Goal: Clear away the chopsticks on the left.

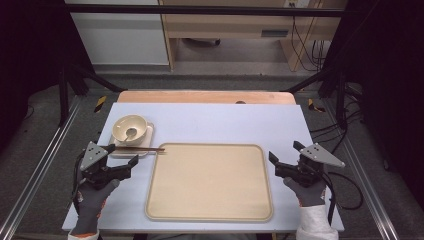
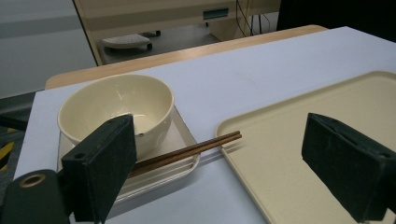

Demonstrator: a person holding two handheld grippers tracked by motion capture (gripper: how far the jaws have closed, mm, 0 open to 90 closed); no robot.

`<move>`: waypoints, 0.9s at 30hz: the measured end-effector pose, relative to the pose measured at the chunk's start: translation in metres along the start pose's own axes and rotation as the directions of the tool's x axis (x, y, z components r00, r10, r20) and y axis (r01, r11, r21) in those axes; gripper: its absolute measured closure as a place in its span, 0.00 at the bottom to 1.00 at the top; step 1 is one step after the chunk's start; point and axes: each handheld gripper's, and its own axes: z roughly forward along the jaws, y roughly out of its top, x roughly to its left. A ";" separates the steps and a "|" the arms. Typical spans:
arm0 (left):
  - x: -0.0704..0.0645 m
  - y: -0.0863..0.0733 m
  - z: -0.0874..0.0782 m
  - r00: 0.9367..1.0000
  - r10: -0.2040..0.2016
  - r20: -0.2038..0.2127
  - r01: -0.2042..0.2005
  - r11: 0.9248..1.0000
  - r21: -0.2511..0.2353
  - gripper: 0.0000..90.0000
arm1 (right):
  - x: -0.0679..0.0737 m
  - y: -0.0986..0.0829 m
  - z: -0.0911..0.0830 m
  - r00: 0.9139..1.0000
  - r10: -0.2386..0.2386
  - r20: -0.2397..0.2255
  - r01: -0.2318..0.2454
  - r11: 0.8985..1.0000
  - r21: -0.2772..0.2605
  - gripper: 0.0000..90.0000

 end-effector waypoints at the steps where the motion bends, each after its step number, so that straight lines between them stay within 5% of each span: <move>1: 0.000 0.000 0.000 1.000 0.000 0.000 0.000 1.000 0.000 0.11 | 0.000 0.000 0.000 1.000 0.005 0.000 -0.005 1.000 0.003 0.09; 11: 0.010 -0.003 0.002 1.000 0.012 0.004 -0.012 1.000 0.011 0.13 | 0.005 -0.001 0.004 1.000 -0.001 -0.001 0.001 1.000 0.017 0.09; 14: 0.016 -0.006 0.005 0.999 0.043 -0.014 -0.042 0.998 0.044 0.13 | 0.007 -0.002 0.005 1.000 -0.009 -0.001 0.009 1.000 0.022 0.09; 27: 0.035 -0.021 0.019 0.998 0.064 -0.006 -0.063 0.986 0.153 0.19 | 0.009 -0.003 0.009 1.000 -0.017 -0.004 0.017 0.999 0.039 0.09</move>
